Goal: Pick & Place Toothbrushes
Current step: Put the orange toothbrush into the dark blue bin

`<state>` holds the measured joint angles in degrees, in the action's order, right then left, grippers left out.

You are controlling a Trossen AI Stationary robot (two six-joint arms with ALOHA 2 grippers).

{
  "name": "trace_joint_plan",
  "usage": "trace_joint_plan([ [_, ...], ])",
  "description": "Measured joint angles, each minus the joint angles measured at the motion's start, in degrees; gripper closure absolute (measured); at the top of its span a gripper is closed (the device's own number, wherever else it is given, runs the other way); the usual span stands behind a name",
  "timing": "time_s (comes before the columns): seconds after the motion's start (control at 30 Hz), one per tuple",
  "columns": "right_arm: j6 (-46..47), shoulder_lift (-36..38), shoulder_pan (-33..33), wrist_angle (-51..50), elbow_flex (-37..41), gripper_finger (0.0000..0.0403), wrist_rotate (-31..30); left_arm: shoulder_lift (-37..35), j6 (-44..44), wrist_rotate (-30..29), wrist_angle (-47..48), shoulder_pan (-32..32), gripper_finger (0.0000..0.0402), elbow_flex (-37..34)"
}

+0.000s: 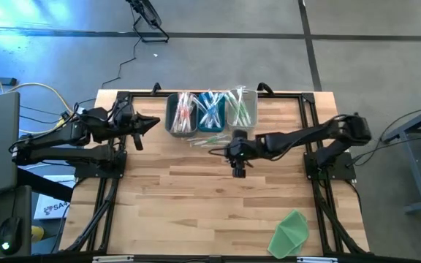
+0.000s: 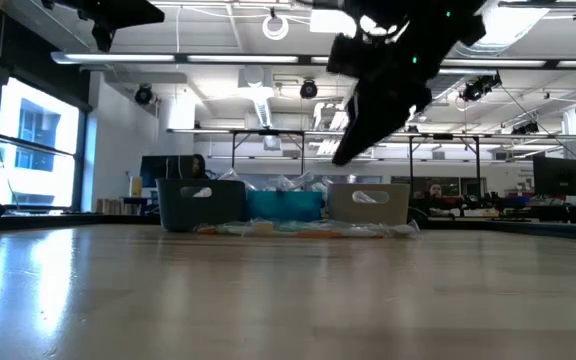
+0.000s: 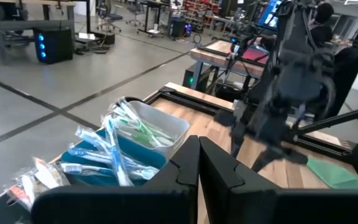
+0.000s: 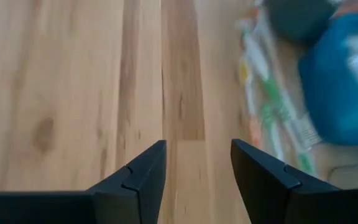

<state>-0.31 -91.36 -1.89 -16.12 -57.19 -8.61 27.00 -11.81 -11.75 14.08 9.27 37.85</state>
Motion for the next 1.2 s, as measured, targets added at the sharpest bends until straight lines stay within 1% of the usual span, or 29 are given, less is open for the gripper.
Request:
trace_joint_plan([
  [0.1, 0.01, -3.89, 0.3, 0.13, 0.0, 0.0231, -0.7, 0.13, 0.01, -0.02, 0.39, 0.08, 0.0396, 0.0],
  [0.3, 0.17, -9.31, 1.99, 2.94, 0.0, 0.0231, -5.16, 0.13, 0.0, 0.0, 1.46, 0.08, 0.0396, 0.0],
  [0.4, 0.2, -10.41, 3.11, 4.21, 0.0, 0.0231, -6.28, 0.13, -0.3, 0.0, 1.9, 0.08, 0.0396, 0.0],
  [0.57, 0.22, -10.44, 5.66, 4.39, 0.0, 0.0231, -5.75, 0.13, -0.42, 0.02, 3.06, 0.08, 0.0396, 0.0],
  [0.63, 0.24, -10.44, 6.94, 4.39, 0.0, 0.0231, -3.23, 0.12, -0.42, 0.0, 3.06, 0.08, 0.0396, 0.0],
  [0.7, 0.24, -10.48, 8.19, 4.29, 0.0, 0.0231, 0.88, 0.11, -0.42, 0.0, 3.04, 0.08, 0.0396, 0.0],
  [0.73, 0.26, -11.06, 8.61, 4.41, 0.0, 0.0231, 1.73, 0.11, -0.42, 0.01, 3.02, 0.08, 0.0396, 0.0],
  [1.07, -1.49, -13.12, 9.9, 3.31, 0.0, 0.0231, 3.73, 0.09, -0.13, 0.07, 2.83, 0.08, 0.0396, 0.0],
  [1.2, -2.67, -13.86, 10.2, 2.47, 0.0, 0.0232, 7.14, 0.11, -0.03, 0.07, 2.83, 0.08, 0.0396, 0.0],
])
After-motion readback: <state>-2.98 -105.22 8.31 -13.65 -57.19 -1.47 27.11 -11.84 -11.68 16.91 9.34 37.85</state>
